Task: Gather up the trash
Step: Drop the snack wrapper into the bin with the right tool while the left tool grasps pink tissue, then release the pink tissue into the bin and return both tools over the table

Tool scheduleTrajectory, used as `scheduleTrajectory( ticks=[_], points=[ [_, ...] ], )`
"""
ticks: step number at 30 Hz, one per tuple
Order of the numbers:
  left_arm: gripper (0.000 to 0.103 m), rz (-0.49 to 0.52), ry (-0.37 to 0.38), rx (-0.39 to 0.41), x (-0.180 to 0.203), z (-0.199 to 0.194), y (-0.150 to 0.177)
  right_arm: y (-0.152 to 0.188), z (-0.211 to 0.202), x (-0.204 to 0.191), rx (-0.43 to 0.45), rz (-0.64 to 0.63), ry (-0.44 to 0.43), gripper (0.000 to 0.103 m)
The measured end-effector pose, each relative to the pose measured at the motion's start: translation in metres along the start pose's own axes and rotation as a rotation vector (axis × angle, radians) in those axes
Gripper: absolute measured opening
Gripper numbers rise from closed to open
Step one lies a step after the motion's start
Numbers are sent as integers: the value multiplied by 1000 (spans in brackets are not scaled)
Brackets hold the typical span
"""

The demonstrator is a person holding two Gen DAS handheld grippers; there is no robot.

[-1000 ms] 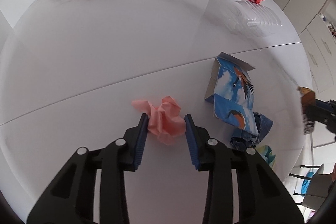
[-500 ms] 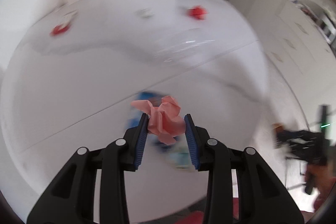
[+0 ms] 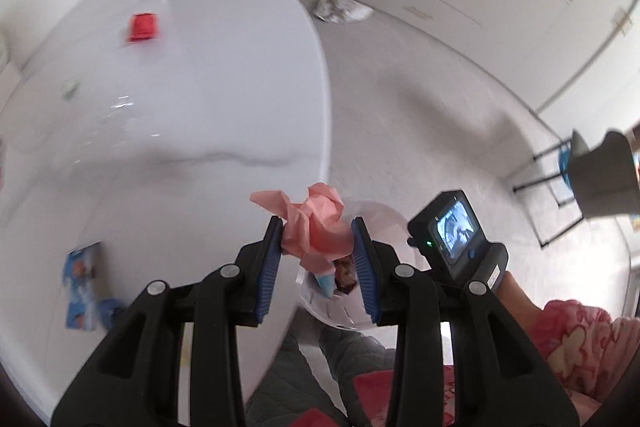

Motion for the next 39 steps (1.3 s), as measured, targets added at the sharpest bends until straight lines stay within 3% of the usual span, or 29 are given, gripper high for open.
scheduleTrajectory(
  ticks=[2,9,20,22,24,29,33,39],
  points=[
    [35,35,15,-13,15,8,0,2,-15,6,31,21,1,92],
    [35,118,40,-52,52,32,-1,4,-80,29,143,113,14,98],
    [35,243,75,-180,107,100,21,15,-162,65,258,248,144,99],
    [41,261,83,-216,116,113,29,17,-167,66,263,249,154,99],
    [55,272,84,-236,122,121,35,19,-171,66,265,250,159,99],
    [79,281,102,-189,124,105,33,23,-169,64,268,255,155,99],
    [84,301,90,-134,124,81,26,20,-173,61,278,260,142,99],
    [90,256,83,-9,101,27,-1,7,-190,46,311,223,143,99]
  ],
)
Point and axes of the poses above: each gripper's, at about its wrist camera, not at the fingertips, and z roughly the way its jaws point, x to its right, y to its underside, the point moved 5 cm from there along z, roughly the way its jaws point, and after that the axes turned 11 degrees about -y, right-handed, at the moved point
